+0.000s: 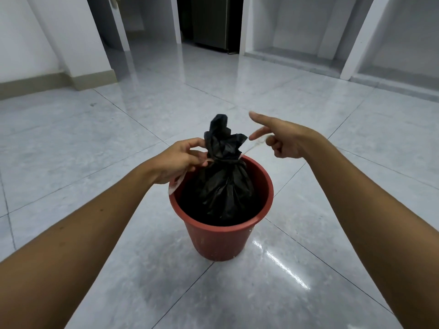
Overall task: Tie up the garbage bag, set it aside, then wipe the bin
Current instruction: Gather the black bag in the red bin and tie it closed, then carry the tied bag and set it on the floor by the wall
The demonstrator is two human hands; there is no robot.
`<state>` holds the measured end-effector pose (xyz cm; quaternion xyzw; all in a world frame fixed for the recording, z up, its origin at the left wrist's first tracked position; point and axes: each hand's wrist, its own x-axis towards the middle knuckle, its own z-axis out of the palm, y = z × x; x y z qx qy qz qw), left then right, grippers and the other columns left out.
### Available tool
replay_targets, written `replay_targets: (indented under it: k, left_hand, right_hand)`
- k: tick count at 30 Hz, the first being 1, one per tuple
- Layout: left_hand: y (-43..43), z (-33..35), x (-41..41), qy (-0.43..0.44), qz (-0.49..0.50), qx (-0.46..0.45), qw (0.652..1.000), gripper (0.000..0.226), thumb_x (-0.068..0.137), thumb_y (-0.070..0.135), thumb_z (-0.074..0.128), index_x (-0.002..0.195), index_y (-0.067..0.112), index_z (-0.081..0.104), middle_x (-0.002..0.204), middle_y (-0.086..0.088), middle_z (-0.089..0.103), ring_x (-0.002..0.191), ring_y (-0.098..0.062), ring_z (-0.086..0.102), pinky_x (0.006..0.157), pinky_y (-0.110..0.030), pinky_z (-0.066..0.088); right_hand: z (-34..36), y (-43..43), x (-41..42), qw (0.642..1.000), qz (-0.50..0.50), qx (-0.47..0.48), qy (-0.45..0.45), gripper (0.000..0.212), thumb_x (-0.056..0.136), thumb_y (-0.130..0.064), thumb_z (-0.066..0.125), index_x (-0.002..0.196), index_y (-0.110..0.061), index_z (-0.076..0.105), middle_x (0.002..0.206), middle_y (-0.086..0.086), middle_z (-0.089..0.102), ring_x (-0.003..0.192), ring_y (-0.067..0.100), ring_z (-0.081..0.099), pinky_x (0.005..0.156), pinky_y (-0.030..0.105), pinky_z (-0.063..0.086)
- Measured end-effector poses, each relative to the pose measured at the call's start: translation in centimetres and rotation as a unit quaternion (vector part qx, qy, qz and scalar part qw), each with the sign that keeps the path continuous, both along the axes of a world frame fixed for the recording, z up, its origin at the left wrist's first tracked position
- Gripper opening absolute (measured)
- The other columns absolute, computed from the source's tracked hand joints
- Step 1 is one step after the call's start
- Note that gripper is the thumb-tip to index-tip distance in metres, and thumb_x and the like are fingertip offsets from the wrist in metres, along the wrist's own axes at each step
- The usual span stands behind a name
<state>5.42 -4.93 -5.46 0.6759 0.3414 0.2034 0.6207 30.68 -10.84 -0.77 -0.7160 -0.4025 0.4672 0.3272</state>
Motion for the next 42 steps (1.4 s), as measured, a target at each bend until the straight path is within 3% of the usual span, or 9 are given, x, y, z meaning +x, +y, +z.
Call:
replay_targets:
  k: [7,12,16,19,21,25,31,35,42]
  left_hand:
    - [0.8,0.4,0.6,0.086,0.089,0.028,0.992,0.058,0.069,0.067,0.064,0.078,0.01,0.067,0.07,-0.001,0.057,0.059,-0.011,0.043,0.054,-0.021,0.031]
    - [1.1,-1.0,0.8,0.098,0.179,0.044,0.978,0.014,0.072,0.021,0.079,0.077,0.012,0.069,0.062,0.003,0.068,0.055,-0.009,0.061,0.057,-0.02,0.05]
    - [-0.5,2.6,0.6,0.235,0.228,0.025,0.945,0.027,0.066,0.029,0.083,0.077,0.008,0.071,0.067,0.001,0.066,0.067,-0.014,0.061,0.061,-0.023,0.046]
    - [-1.2,8.6,1.0,0.27,0.231,-0.005,0.935,0.027,0.066,0.029,0.083,0.076,0.007,0.073,0.077,-0.003,0.07,0.076,-0.017,0.063,0.067,-0.023,0.045]
    - [-1.3,13.5,1.0,0.295,0.227,-0.015,0.928,0.021,0.068,0.027,0.082,0.076,0.011,0.072,0.086,-0.003,0.072,0.083,-0.021,0.065,0.07,-0.026,0.047]
    - [-1.5,24.6,-0.5,0.303,0.255,-0.049,0.917,0.019,0.072,0.02,0.079,0.088,0.012,0.073,0.094,-0.006,0.074,0.094,-0.025,0.066,0.074,-0.027,0.046]
    - [1.6,47.4,-5.6,0.291,0.281,-0.042,0.914,0.023,0.067,0.023,0.083,0.083,0.009,0.073,0.074,-0.006,0.066,0.067,-0.017,0.054,0.059,-0.022,0.042]
    - [6.3,61.7,-11.5,0.279,0.301,-0.011,0.912,0.024,0.067,0.031,0.083,0.078,0.013,0.073,0.059,0.001,0.057,0.041,-0.01,0.045,0.037,-0.015,0.032]
    - [15.5,75.6,-24.7,0.213,0.369,0.055,0.903,0.016,0.073,0.021,0.079,0.072,0.014,0.065,0.05,0.006,0.055,0.049,-0.01,0.048,0.04,-0.017,0.033]
  right_hand:
    - [0.2,0.8,-2.9,0.988,0.091,-0.018,-0.123,0.036,0.074,-0.033,0.078,0.064,-0.015,0.049,0.06,-0.002,0.027,0.052,0.015,0.023,0.043,0.022,0.027]
    - [-1.7,1.3,-1.1,0.991,0.047,0.027,-0.122,0.015,0.081,-0.016,0.072,0.071,-0.01,0.062,0.058,0.001,0.032,0.051,0.014,0.024,0.047,0.025,0.025]
    - [1.6,1.0,-2.4,0.981,0.046,0.031,-0.186,0.015,0.079,-0.02,0.077,0.079,-0.008,0.069,0.056,-0.003,0.048,0.051,0.013,0.041,0.046,0.021,0.03]
    - [6.1,1.1,-3.6,0.96,0.09,-0.024,-0.265,0.019,0.086,-0.019,0.067,0.097,-0.005,0.071,0.088,0.008,0.068,0.088,0.026,0.062,0.066,0.023,0.044]
    - [10.1,0.9,-4.4,0.945,0.115,-0.082,-0.294,0.026,0.09,-0.018,0.06,0.111,-0.004,0.063,0.112,0.015,0.065,0.107,0.031,0.06,0.081,0.027,0.046]
    - [21.3,2.2,-5.6,0.934,0.152,-0.134,-0.295,0.023,0.089,-0.016,0.058,0.104,0.0,0.063,0.095,0.012,0.058,0.091,0.028,0.059,0.067,0.028,0.042]
    - [44.2,6.9,-7.8,0.945,0.19,-0.116,-0.241,0.03,0.084,-0.028,0.068,0.108,-0.011,0.071,0.11,0.008,0.068,0.104,0.026,0.061,0.091,0.035,0.05]
    - [58.8,13.5,-12.3,0.944,0.225,-0.076,-0.23,0.035,0.08,-0.021,0.074,0.106,0.0,0.068,0.074,0.007,0.054,0.072,0.023,0.054,0.065,0.028,0.042]
    - [75.5,26.1,-25.5,0.901,0.3,-0.028,-0.313,0.045,0.079,-0.03,0.075,0.116,-0.011,0.059,0.107,0.001,0.056,0.092,0.019,0.059,0.054,0.025,0.039]
